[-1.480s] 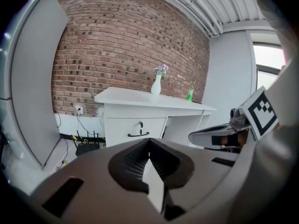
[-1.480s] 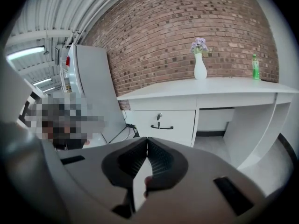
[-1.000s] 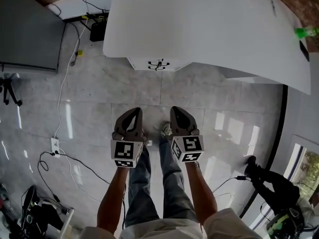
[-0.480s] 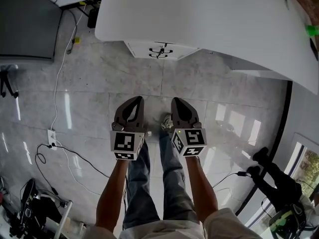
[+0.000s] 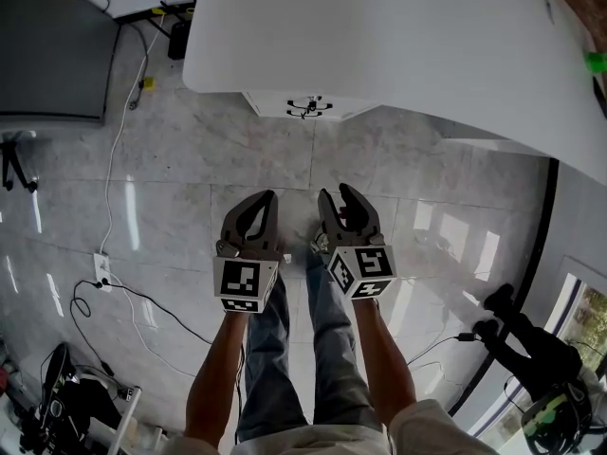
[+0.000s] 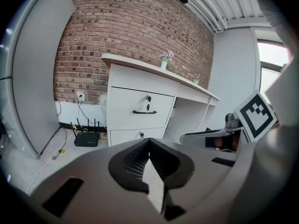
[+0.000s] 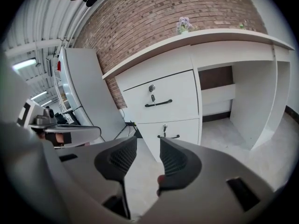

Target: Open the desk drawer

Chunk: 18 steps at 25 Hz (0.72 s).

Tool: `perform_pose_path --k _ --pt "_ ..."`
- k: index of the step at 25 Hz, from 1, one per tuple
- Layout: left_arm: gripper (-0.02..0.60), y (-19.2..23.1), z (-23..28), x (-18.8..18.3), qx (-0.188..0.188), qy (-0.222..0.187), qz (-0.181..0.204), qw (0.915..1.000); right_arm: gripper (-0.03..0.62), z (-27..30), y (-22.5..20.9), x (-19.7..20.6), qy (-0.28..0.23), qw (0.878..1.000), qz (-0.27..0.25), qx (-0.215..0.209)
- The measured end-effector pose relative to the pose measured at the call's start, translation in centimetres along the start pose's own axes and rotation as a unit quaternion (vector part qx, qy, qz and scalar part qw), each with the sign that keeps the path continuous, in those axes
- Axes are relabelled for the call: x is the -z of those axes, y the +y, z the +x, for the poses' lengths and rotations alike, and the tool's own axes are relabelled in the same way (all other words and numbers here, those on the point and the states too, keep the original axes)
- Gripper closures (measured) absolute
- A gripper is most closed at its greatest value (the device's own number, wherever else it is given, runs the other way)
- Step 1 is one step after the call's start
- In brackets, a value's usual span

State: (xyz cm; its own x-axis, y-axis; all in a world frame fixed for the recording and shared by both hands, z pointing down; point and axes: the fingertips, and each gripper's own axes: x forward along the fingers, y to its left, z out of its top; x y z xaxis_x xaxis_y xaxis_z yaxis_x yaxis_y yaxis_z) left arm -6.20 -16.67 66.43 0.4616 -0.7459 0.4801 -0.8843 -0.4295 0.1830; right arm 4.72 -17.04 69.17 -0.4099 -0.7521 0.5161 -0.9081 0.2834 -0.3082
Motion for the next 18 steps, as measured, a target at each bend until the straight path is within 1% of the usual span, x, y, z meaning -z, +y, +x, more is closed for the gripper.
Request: perform_pose_path --k 1,2,3,4,5,6,7,8,9,10,11,12,13,18 --pt "0.569 0.1 0.1 0.0 0.000 0.000 -0.001 1.0000 0.442 0.2 0.0 0.0 0.000 1.000 0.011 -0.001" --pt "0.569 0.2 0.2 0.0 0.000 0.001 -0.001 1.0000 0.441 0.3 -0.1 -0.1 -0.005 0.999 0.034 -0.003" --pt "0.569 0.3 0.2 0.0 0.001 0.001 0.000 1.0000 0.441 0.3 -0.3 -0.4 -0.016 0.997 0.072 -0.006" --pt "0.569 0.3 0.3 0.0 0.001 0.001 0.000 1.0000 0.441 0.3 -0.6 -0.9 -0.035 0.991 0.127 -0.011" --pt "0.569 0.3 0.4 -0.1 0.002 0.001 0.000 1.0000 0.442 0.2 -1.0 -1.5 -0.061 0.978 0.199 -0.021" --pt "0.569 0.4 0.4 -0.1 0.002 0.000 0.000 1.0000 0.442 0.1 -1.5 -2.1 -0.091 0.955 0.279 -0.034" --pt "0.569 0.4 0.5 -0.2 0.002 0.000 0.000 1.0000 0.442 0.0 -1.9 -2.6 -0.119 0.927 0.353 -0.046" --pt "0.569 0.4 0.5 -0.2 0.003 0.000 0.000 1.0000 0.442 0.0 -2.2 -2.8 -0.141 0.899 0.410 -0.056" --pt "0.569 0.3 0.5 -0.1 0.004 0.000 0.001 1.0000 0.442 0.2 -2.4 -2.7 -0.154 0.878 0.449 -0.061" --pt "0.569 0.3 0.6 -0.1 0.005 0.000 0.003 1.0000 0.442 0.4 -2.5 -2.4 -0.160 0.863 0.475 -0.064" --pt "0.569 0.2 0.6 -0.1 0.006 0.001 0.004 1.0000 0.442 0.6 -2.4 -2.1 -0.161 0.852 0.493 -0.065" --pt "0.569 0.2 0.6 -0.2 0.007 0.001 0.005 1.0000 0.442 0.9 -2.3 -1.9 -0.161 0.845 0.506 -0.067" --pt "0.569 0.2 0.6 -0.3 0.007 0.001 0.005 1.0000 0.443 1.1 -2.2 -1.6 -0.159 0.841 0.512 -0.068" --pt "0.569 0.6 0.5 -0.5 0.005 0.000 0.006 1.0000 0.444 2.8 -2.3 -0.8 -0.143 0.848 0.507 -0.061"
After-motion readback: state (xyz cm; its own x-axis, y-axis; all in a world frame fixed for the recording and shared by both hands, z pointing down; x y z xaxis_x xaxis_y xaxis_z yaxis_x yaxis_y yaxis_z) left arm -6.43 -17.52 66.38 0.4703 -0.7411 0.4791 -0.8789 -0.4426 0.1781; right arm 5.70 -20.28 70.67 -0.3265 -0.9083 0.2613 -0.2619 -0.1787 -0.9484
